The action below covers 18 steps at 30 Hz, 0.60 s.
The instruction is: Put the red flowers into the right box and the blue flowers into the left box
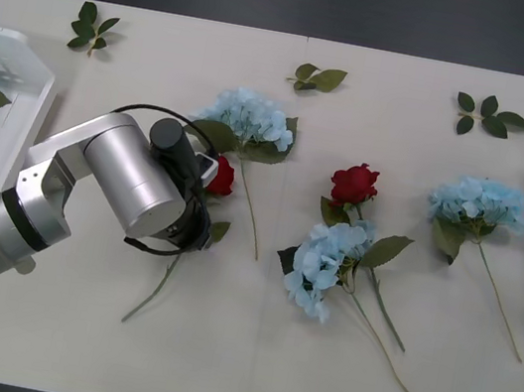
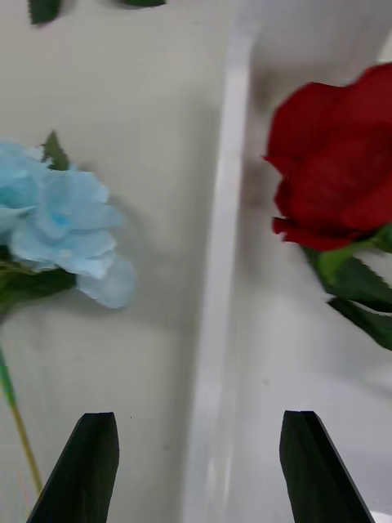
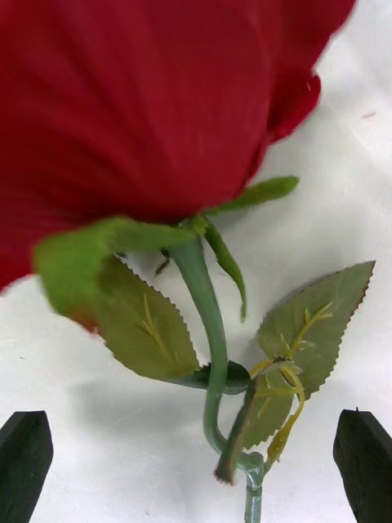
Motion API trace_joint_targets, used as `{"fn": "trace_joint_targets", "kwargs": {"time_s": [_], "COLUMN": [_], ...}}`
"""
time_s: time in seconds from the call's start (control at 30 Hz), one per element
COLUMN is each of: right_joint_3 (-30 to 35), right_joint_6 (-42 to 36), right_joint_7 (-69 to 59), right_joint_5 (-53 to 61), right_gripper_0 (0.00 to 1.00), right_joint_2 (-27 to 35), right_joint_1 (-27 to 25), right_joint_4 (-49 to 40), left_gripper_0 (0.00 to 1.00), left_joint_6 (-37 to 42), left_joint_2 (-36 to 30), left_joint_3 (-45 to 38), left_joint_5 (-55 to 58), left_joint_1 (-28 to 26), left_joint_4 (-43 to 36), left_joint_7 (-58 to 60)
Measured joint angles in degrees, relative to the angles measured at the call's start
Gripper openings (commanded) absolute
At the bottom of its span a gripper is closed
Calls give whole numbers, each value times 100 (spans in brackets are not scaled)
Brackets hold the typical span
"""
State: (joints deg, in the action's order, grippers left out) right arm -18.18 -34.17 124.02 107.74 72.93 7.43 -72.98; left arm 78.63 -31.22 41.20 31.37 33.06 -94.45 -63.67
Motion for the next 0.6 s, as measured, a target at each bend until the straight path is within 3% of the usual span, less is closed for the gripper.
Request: {"fn": "trace_joint_targets", "kwargs": {"time_s": [0.13, 0.3, 0.4, 0.43, 0.47, 0.53, 0.6], "right_joint_3": [0, 0, 0, 0, 0, 0, 0], "right_joint_6": [-109, -376, -662, -830, -995, -1322, -1669], "right_joint_7": [-725, -2653, -3140, -3158, -3191, -3445, -3885], "right_joint_5": [-811, -2080, -2707, -2865, -3038, -3422, -3809], "right_gripper_0": [57, 57, 57, 57, 57, 57, 57], "right_joint_2": [126, 157, 157, 156, 154, 125, 4], "right_joint_1": [0, 1, 24, 60, 109, 257, 459], "right_joint_4": [-648, -1329, -1676, -1758, -1818, -1898, -1909], "left_gripper_0": [100, 96, 68, 48, 37, 0, 0], "left_joint_6": [0, 0, 0, 0, 0, 0, 0], "left_joint_2": [0, 0, 0, 0, 0, 0, 1], "left_joint_3": [206, 291, 291, 291, 291, 291, 302], "left_joint_5": [-102, -129, -132, -133, -133, -138, -201], "left_joint_1": [0, 0, 0, 0, 0, 0, 0], "left_joint_4": [1, 1, 4, 5, 5, 5, 5], "left_joint_7": [0, 0, 0, 0, 0, 0, 0]}}
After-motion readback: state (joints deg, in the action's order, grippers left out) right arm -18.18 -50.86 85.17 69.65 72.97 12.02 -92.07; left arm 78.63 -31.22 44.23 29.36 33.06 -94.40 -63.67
